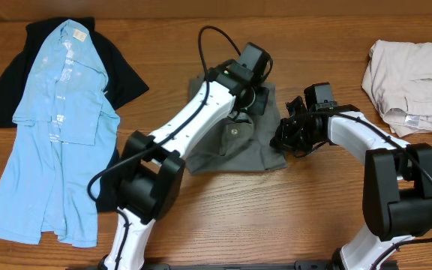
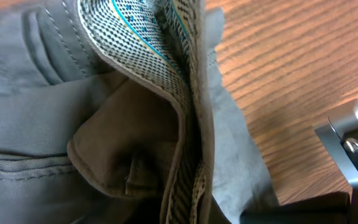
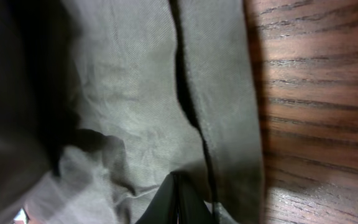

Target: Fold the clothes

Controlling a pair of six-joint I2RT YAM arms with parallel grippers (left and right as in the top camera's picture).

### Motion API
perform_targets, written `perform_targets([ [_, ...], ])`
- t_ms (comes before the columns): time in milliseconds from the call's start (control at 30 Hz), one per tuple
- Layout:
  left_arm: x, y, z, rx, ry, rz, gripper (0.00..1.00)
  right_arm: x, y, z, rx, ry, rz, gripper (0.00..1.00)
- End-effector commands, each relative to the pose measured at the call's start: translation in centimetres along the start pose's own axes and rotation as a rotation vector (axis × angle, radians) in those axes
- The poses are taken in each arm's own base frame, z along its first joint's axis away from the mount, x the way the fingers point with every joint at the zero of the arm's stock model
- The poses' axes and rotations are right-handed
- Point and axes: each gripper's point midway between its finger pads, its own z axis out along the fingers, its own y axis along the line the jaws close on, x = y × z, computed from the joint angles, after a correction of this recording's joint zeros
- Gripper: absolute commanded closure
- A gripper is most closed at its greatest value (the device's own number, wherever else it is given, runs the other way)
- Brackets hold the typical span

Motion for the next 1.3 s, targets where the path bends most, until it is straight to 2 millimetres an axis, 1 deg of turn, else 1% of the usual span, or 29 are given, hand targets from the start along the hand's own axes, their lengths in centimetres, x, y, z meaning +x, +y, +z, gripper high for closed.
perform_targets([
  [0,0.2,-2.9,0.9,0.093,0.014,-0.004,0.79,0.4,0.0,0.3,-0.005,0.012,0.007,0.96],
  [33,0.3,-2.9,1.0,0.092,0.017,-0.003,0.62,0.4,0.0,0.3,-0.005,0.012,0.006,0.96],
  [67,0.3,-2.8,1.0,0.090,0.019,-0.003,0.43,0.3,0.0,0.3,-0.005,0.011,0.006,0.96],
  [133,0.2,-2.7,0.8,0.088,0.016,-0.005,0.25,0.3,0.0,0.3,-0.006,0.008,0.004,0.96],
  [167,0.1,-2.6,0.6,0.088,0.012,-0.007,0.19,0.2,0.0,0.3,-0.007,0.006,0.002,0.96],
  [233,-0.5,-2.2,-0.2,0.087,-0.001,-0.016,0.11,0.0,0.1,0.3,-0.009,0.000,0.000,0.89],
  [267,-0.9,-1.9,-0.8,0.085,-0.009,-0.022,0.08,-0.1,0.1,0.3,-0.011,-0.004,-0.002,0.85],
  [333,-1.7,-1.3,-2.3,0.079,-0.030,-0.036,0.02,-0.2,0.1,0.2,-0.012,-0.009,-0.003,0.69],
  [367,-2.2,-0.8,-3.4,0.071,-0.043,-0.045,0.00,-0.3,0.0,0.1,-0.013,-0.012,-0.001,0.63],
  [433,-3.3,0.1,-5.6,0.054,-0.072,-0.063,0.00,-0.6,0.1,-0.1,-0.021,-0.017,0.004,0.53],
  [567,-5.2,2.7,-11.6,0.003,-0.152,-0.097,0.00,-1.8,0.5,-1.5,-0.051,-0.030,0.023,0.38],
  [667,-5.9,5.2,-16.9,-0.054,-0.221,-0.108,0.00,-2.9,0.7,-3.1,-0.047,-0.038,0.029,0.34],
  [733,-5.9,7.0,-20.1,-0.098,-0.262,-0.120,0.00,-3.7,0.9,-4.4,-0.042,-0.044,0.022,0.32],
  [767,-5.7,7.9,-21.4,-0.122,-0.277,-0.126,0.00,-4.1,1.0,-5.1,-0.042,-0.048,0.016,0.31],
  [800,-5.6,8.6,-22.3,-0.140,-0.286,-0.130,0.00,-4.4,1.2,-5.6,-0.039,-0.052,0.015,0.30],
  [867,-5.0,10.6,-24.5,-0.200,-0.304,-0.159,0.00,-5.1,1.9,-6.9,-0.035,-0.061,-0.004,0.29],
  [967,-4.2,13.5,-26.4,-0.289,-0.313,-0.207,0.00,-6.1,2.9,-8.9,-0.009,-0.081,-0.021,0.28],
  [1067,-3.4,15.9,-27.0,-0.344,-0.292,-0.246,0.00,-6.7,4.8,-10.2,-0.006,-0.093,-0.075,0.28],
  [1133,-2.9,16.9,-27.0,-0.360,-0.272,-0.256,0.00,-6.8,5.8,-10.4,0.004,-0.097,-0.102,0.28],
  [1267,-2.2,18.6,-27.1,-0.395,-0.247,-0.288,0.00,-6.4,8.0,-9.1,0.033,-0.103,-0.185,0.28],
])
